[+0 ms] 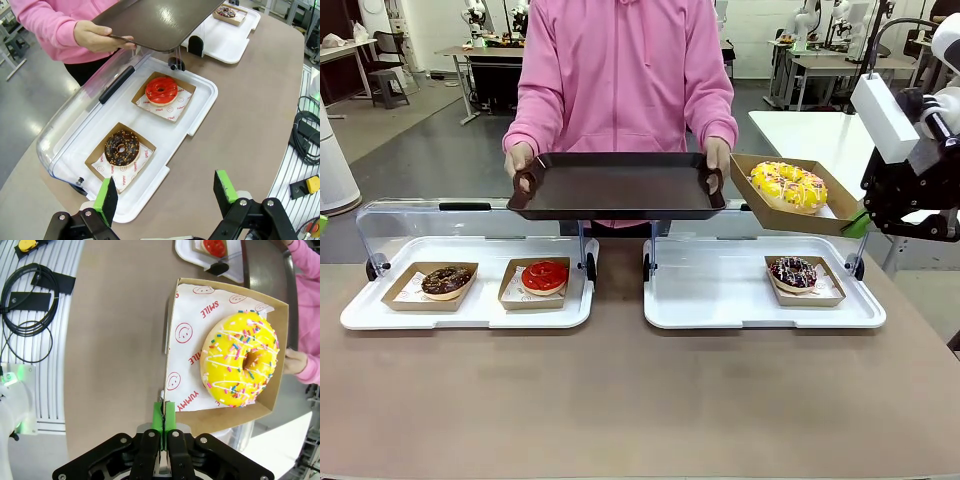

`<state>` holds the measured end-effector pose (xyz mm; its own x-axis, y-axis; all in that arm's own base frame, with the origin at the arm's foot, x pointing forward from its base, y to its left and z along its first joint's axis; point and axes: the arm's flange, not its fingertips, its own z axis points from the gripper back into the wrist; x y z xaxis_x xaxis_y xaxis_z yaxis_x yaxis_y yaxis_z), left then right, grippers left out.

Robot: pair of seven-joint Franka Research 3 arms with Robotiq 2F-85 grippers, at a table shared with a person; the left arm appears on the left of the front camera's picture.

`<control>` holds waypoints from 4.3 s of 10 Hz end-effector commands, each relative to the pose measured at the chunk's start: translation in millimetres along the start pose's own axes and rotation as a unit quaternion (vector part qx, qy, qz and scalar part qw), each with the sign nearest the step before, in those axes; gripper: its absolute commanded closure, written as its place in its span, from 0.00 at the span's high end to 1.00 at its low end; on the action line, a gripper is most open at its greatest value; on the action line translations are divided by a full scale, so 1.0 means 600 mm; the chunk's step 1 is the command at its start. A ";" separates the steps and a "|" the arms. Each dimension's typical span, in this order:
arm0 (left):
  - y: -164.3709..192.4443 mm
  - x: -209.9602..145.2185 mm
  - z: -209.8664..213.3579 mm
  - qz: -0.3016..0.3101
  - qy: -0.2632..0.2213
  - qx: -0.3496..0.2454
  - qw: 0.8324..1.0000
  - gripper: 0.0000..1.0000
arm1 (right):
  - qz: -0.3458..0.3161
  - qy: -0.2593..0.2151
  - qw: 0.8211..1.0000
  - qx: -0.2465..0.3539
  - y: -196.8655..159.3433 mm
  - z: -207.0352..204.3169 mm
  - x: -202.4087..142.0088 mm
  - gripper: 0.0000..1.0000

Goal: Provide the desired donut to the person.
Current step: Place the picked Paper togo box onto the Handle tray extended by the person, then pick up and lift the Paper togo box containing the Donut pointed at by the person.

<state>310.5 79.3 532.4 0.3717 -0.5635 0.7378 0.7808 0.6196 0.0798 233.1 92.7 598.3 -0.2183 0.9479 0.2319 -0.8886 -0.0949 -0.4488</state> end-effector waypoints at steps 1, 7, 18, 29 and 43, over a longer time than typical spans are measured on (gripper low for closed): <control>0.001 -0.003 0.001 -0.004 -0.004 -0.004 1.000 1.00 | -0.005 0.003 1.000 0.003 0.003 0.001 0.000 0.00; 0.001 -0.003 0.001 -0.004 -0.004 -0.004 1.000 1.00 | -0.035 0.023 0.996 0.076 -0.238 -0.080 0.147 0.02; 0.001 -0.003 0.001 -0.004 -0.004 -0.004 1.000 1.00 | -0.038 0.125 0.990 0.060 -0.421 -0.395 0.192 0.02; 0.001 -0.003 0.001 -0.004 -0.004 -0.004 1.000 1.00 | -0.033 0.085 0.992 0.082 -0.419 -0.369 0.178 1.00; 0.001 -0.003 0.001 -0.004 -0.004 -0.004 1.000 1.00 | -0.039 0.090 0.992 0.080 -0.414 -0.375 0.184 1.00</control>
<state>310.3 78.5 532.7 0.3712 -0.5654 0.7366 0.7813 0.6188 0.0812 518.6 290.3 543.4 -0.0759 0.9928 0.0926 -0.9599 -0.0476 -0.2762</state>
